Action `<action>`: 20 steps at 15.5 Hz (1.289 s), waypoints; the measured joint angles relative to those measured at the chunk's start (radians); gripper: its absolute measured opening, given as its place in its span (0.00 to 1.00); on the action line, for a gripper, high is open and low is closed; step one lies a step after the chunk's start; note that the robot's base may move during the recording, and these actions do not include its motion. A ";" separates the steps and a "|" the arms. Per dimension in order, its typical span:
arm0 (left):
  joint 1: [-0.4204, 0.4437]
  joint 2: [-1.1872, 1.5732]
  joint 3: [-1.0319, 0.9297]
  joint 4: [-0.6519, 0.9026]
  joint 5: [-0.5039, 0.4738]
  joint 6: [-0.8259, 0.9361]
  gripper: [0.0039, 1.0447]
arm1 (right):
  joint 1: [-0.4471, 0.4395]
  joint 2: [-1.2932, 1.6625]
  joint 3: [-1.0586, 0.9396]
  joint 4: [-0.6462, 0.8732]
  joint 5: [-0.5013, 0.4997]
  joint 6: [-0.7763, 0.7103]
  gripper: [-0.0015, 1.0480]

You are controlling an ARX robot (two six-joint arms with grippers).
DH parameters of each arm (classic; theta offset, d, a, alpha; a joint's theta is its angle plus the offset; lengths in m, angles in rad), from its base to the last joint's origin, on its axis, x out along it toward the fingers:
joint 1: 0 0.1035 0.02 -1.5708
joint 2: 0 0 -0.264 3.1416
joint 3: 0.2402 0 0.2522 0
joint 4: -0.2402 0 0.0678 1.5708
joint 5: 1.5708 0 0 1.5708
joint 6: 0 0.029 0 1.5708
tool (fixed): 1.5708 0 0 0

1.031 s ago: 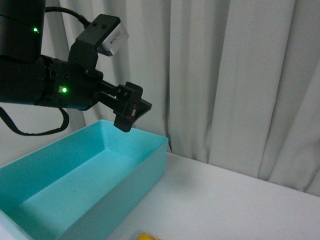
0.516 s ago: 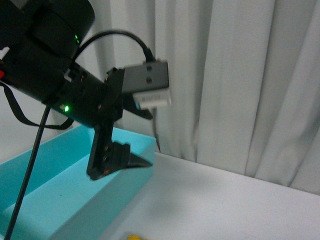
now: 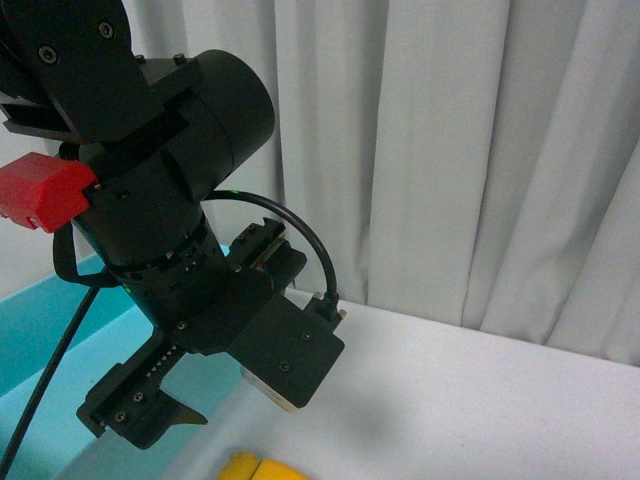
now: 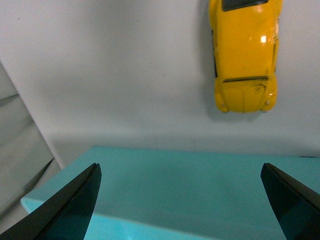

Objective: Wind up and store yellow beetle toy

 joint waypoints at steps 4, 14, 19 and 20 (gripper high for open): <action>-0.032 0.069 -0.030 0.043 -0.033 -0.122 0.94 | 0.000 0.000 0.000 0.000 0.000 0.000 0.94; -0.049 0.208 -0.109 0.155 -0.045 -0.321 0.94 | 0.000 0.000 0.000 0.000 0.000 0.000 0.94; -0.086 0.245 -0.122 0.213 -0.006 -0.223 0.94 | 0.000 0.000 0.000 0.000 0.000 0.000 0.94; -0.101 0.245 -0.125 0.214 0.003 -0.171 0.93 | 0.000 0.000 0.000 0.000 0.000 0.000 0.94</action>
